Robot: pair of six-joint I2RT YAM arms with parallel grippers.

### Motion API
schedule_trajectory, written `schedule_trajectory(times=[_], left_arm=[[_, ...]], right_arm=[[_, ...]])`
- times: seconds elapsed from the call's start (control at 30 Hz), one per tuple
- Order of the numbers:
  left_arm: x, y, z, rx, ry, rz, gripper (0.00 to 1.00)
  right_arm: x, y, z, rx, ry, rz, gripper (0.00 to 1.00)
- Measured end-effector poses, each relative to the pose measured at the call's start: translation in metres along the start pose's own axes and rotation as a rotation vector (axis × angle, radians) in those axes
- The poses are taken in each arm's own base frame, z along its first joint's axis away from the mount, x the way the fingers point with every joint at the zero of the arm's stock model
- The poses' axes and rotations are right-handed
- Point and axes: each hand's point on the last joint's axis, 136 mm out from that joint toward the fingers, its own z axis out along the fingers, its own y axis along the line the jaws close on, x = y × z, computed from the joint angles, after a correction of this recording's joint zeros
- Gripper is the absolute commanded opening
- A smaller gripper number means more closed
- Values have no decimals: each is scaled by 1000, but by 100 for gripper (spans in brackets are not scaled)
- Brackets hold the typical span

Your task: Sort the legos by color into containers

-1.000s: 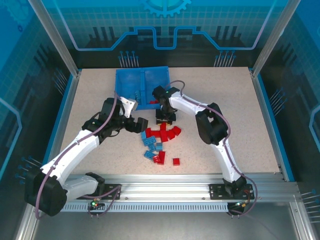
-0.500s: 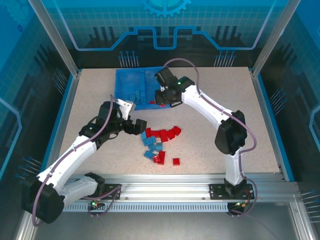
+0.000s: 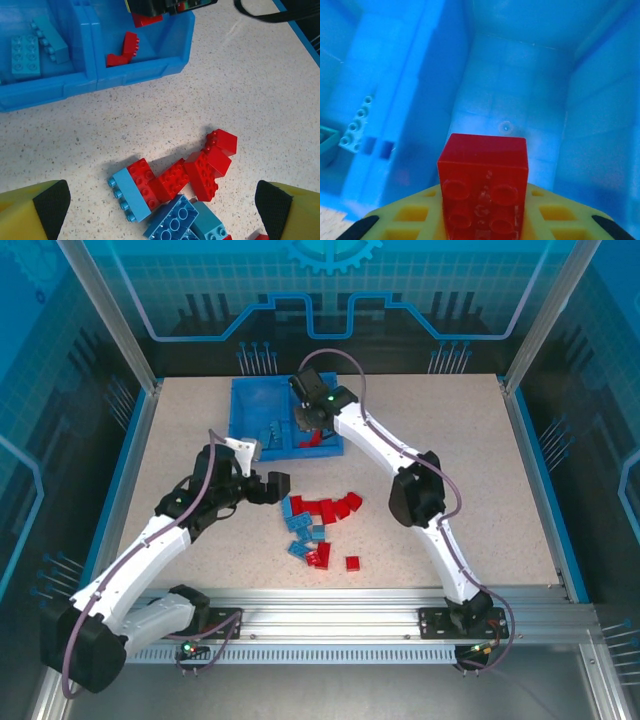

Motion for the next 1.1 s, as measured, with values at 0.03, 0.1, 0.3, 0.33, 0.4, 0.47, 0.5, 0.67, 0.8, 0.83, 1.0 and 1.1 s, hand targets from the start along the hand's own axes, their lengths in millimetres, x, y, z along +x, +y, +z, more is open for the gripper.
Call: schedule_trajectory(times=[0.03,0.1,0.3,0.33,0.4,0.47,0.5,0.67,0.8,0.83,1.0,1.1], left_arm=[[1,2,1,-8,1,-20,99],[3,5,1,-25,3,-64,99],[12,17,3,-80,12,-224,99],[15,19,4,-87,17,-260,99],[21,22,5,-99,27,-329,99],[27,24,7,-108,38,-393,98],[31,26,8,-115,46,-428,98],[42,32,17,-149,85,-559,91],[59,37,32,-183,154,-620,88],[64,39,36,-194,180,-631,87],[93,45,56,-250,309,-671,83],[102,43,67,-271,369,-668,83]], right_arm=[[1,0,7,-1,7,2,36],[3,0,17,-8,14,8,40],[7,0,27,-27,34,44,51],[6,1,27,-33,34,50,51],[5,1,26,-40,33,56,50],[4,0,26,-43,32,58,49],[5,0,26,-43,35,59,49],[5,-8,4,-55,57,67,50],[0,-14,-60,-130,55,77,57],[-2,-14,-83,-165,46,76,58],[9,-8,-188,-356,-3,34,69],[46,-6,-217,-424,41,0,75]])
